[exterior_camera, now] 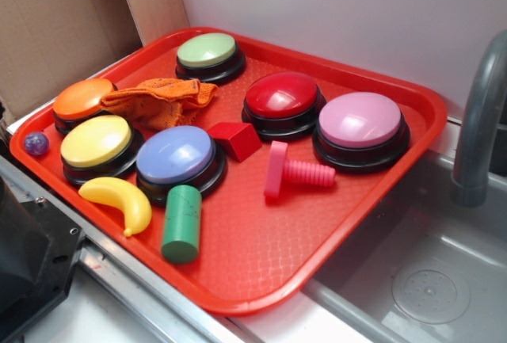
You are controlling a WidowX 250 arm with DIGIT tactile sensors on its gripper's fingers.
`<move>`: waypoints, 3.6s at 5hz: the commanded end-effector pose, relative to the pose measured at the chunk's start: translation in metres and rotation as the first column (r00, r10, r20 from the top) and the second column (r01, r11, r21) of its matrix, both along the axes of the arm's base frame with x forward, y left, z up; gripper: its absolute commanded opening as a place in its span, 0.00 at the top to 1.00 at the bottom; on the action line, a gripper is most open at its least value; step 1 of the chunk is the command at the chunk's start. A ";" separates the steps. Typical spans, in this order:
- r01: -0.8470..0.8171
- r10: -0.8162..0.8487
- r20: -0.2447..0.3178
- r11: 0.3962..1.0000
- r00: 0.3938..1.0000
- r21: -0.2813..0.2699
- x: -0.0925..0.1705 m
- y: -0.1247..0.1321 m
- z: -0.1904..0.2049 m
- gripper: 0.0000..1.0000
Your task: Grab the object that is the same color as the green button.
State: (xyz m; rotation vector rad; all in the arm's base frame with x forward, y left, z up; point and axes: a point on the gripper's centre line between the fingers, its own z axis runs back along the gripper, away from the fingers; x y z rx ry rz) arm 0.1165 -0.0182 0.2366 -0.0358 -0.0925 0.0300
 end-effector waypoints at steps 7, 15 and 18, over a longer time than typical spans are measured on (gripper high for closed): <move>-0.483 0.481 -0.055 0.875 0.875 -0.028 0.026 -0.072 -0.177 0.00; -0.283 0.283 -0.004 0.959 0.959 0.028 0.056 -0.069 -0.157 1.00; -0.163 0.153 0.113 0.982 0.982 0.091 0.080 -0.026 -0.061 1.00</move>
